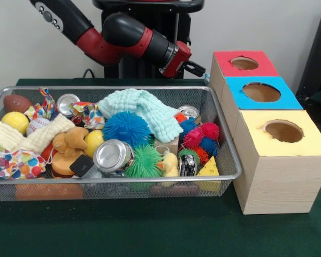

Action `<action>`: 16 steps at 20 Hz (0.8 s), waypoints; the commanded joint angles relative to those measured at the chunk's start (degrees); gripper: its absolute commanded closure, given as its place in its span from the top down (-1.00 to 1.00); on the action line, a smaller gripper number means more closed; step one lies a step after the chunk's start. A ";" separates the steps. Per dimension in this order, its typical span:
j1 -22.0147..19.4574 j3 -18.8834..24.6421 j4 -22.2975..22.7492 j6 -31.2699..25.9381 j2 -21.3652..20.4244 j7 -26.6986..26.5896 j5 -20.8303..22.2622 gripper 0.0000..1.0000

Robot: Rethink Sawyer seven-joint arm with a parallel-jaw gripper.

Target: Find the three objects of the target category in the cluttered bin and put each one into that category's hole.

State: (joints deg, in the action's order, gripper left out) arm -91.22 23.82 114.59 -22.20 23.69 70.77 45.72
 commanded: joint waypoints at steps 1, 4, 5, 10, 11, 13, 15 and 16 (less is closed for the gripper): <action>-0.23 0.39 -10.36 -2.70 2.20 -8.72 3.03 -1.00; 0.90 0.97 -9.24 -1.39 0.35 -7.51 4.13 -1.00; 1.19 1.17 -8.81 -0.84 -0.31 -7.08 4.52 -1.00; 0.88 1.58 -8.74 -0.11 -0.57 -5.95 5.61 1.00; 0.88 1.56 -8.66 0.51 -0.68 -5.52 5.94 1.00; 0.89 1.51 -8.49 1.76 -0.89 -4.65 6.59 1.00; 1.11 1.51 -8.31 2.58 -1.31 -3.62 7.06 1.00; 1.51 1.56 -7.95 3.33 -1.87 -2.94 7.61 1.00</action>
State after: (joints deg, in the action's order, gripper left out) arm -91.00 23.87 115.48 -22.22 22.43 70.77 49.81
